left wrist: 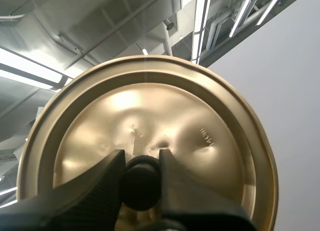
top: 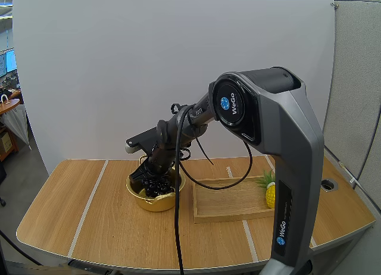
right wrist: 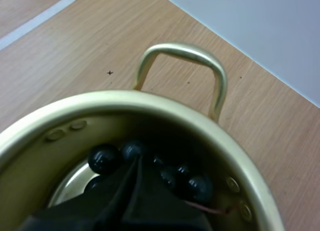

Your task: Open the pot, put the grape inside, and close it

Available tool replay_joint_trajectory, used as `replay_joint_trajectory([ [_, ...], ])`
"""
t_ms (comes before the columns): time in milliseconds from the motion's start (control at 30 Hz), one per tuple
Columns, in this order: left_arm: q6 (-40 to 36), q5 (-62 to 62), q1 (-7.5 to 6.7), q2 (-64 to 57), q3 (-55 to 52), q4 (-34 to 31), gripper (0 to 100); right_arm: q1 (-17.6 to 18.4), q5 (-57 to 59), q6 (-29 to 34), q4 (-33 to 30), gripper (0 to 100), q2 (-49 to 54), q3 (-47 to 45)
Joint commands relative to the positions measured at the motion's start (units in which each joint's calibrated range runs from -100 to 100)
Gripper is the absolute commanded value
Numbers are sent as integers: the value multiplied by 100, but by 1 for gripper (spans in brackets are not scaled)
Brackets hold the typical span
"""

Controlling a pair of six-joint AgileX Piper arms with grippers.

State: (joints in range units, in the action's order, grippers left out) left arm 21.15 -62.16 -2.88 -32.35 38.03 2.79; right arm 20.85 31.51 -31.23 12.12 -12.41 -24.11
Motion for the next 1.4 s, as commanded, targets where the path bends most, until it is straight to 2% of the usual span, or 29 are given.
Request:
replay_joint_trajectory([
  [0, -57, 294, -14, -18, 43, -39, 0, -2, 610, -14, -164, 0, -234, -286],
  [367, -57, 294, -14, -18, 43, -39, 0, -2, 320, -23, 125, 0, -158, -258],
  [600, -57, 294, -14, -18, 43, -39, 0, -2, 369, -23, 433, 0, 919, -258],
  [1000, -57, 294, -14, -18, 43, -39, 0, -2, 1889, -2, 519, 0, 2018, -258],
  [1200, -57, 294, -14, -18, 43, -39, 0, -2, 2498, 29, 519, 0, 3280, -645],
  [1367, -57, 294, -14, -18, 43, -39, 0, -2, 2952, 29, 385, 0, 4674, -1352],
])
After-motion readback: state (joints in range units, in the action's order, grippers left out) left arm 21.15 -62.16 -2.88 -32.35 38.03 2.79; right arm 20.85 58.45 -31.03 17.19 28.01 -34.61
